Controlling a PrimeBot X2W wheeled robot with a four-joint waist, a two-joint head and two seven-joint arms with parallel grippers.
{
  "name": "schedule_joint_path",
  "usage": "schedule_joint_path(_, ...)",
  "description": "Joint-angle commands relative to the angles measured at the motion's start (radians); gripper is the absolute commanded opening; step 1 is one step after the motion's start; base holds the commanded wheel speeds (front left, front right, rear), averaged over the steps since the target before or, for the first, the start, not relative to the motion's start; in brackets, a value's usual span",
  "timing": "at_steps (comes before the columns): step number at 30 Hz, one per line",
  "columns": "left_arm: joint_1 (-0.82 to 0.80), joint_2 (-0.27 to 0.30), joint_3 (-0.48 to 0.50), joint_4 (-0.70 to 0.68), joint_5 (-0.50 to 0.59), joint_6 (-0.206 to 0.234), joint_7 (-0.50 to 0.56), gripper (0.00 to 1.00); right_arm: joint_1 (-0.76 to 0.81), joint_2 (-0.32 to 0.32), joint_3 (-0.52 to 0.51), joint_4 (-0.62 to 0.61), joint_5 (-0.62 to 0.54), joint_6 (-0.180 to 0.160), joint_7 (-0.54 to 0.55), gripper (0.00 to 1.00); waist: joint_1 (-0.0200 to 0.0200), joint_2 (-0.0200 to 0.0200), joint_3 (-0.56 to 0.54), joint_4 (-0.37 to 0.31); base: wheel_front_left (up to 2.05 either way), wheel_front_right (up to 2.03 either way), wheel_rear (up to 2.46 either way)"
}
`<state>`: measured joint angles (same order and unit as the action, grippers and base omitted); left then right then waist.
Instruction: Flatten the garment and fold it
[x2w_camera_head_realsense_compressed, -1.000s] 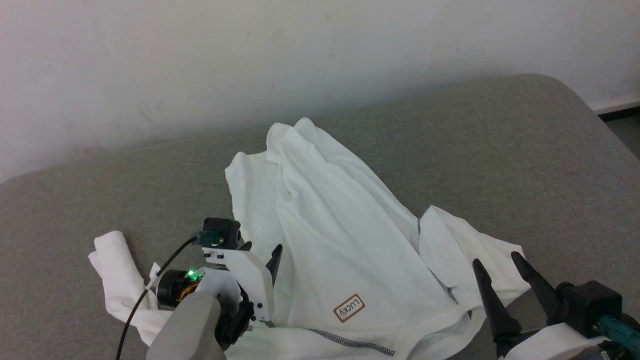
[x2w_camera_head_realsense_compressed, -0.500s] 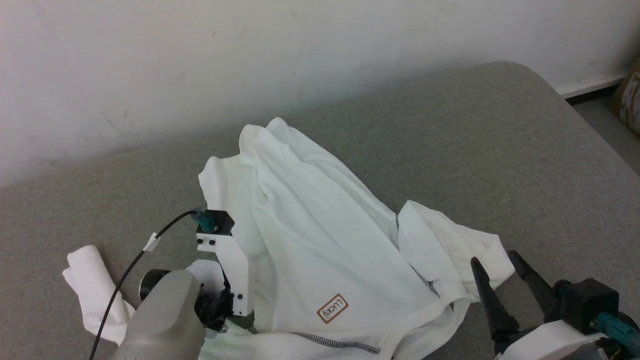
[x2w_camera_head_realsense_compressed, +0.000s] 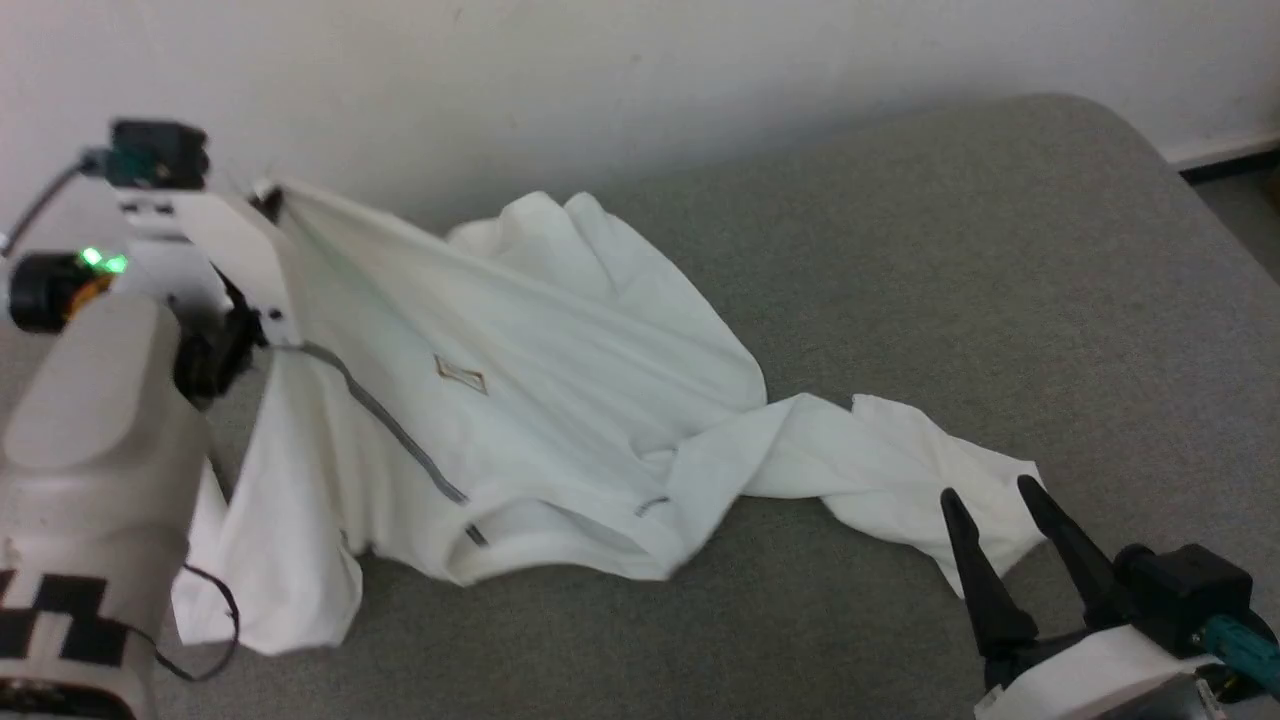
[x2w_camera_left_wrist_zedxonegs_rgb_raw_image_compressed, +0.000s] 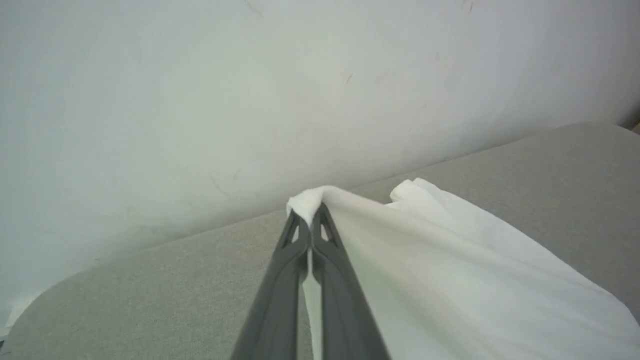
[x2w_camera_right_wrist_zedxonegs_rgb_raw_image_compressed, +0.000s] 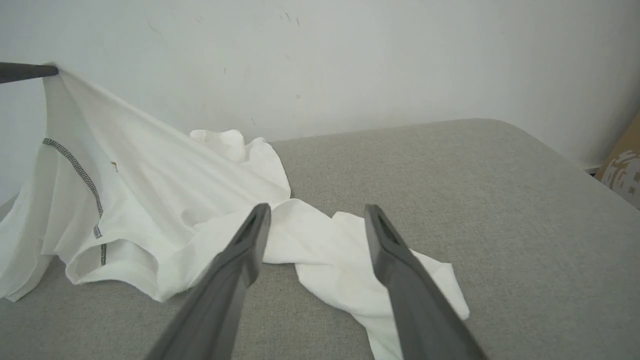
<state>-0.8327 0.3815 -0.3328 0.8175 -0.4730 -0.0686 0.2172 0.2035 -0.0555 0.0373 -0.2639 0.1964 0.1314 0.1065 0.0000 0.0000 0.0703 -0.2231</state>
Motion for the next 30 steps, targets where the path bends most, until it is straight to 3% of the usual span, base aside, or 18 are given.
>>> schedule_joint_path(1,-0.06,0.029,0.013,-0.001,0.014,0.012,-0.024,0.0,-0.035,0.005,0.011,0.002,0.007,-0.001,-0.015,1.0,0.0,0.0,0.093,-0.01,0.0,0.0,0.0)
schedule_joint_path(7,-0.144,0.071,0.017,0.09,0.02,0.015,0.0,0.0,-0.094,0.005,0.04,0.026,0.023,-0.001,-0.048,1.0,0.0,0.0,0.192,-0.045,0.0,0.0,0.0)
schedule_joint_path(13,-0.128,0.068,0.04,0.172,-0.006,0.015,-0.072,0.0,-0.126,0.005,0.062,0.056,0.024,-0.001,-0.07,1.0,0.0,0.0,0.214,-0.056,0.0,0.0,0.0)
schedule_joint_path(14,-0.123,0.065,0.041,0.183,-0.009,0.012,-0.085,0.18,-0.129,0.005,0.064,0.06,0.023,-0.001,-0.071,1.0,0.0,0.0,0.212,-0.052,0.0,0.0,0.0)
schedule_joint_path(15,-0.117,0.057,0.048,0.194,-0.02,0.01,-0.096,0.49,-0.132,0.005,0.065,0.064,0.023,-0.001,-0.072,1.0,0.0,0.0,0.206,-0.046,0.0,0.0,0.0)
schedule_joint_path(16,-0.113,0.049,0.053,0.201,-0.027,0.011,-0.114,1.0,-0.134,0.005,0.067,0.066,0.022,-0.001,-0.072,1.0,0.0,0.0,0.2,-0.038,0.0,0.0,0.0)
schedule_joint_path(24,-0.007,-0.028,0.064,0.152,-0.054,0.014,-0.305,1.0,-0.113,0.005,0.049,0.062,0.006,-0.001,-0.049,1.0,0.0,0.0,0.107,0.042,0.0,0.0,0.0)
schedule_joint_path(30,0.145,-0.083,0.032,0.044,-0.065,0.008,-0.302,1.0,-0.081,0.005,0.033,0.044,0.0,-0.001,-0.021,1.0,0.0,0.0,0.046,0.09,0.0,0.0,0.0)
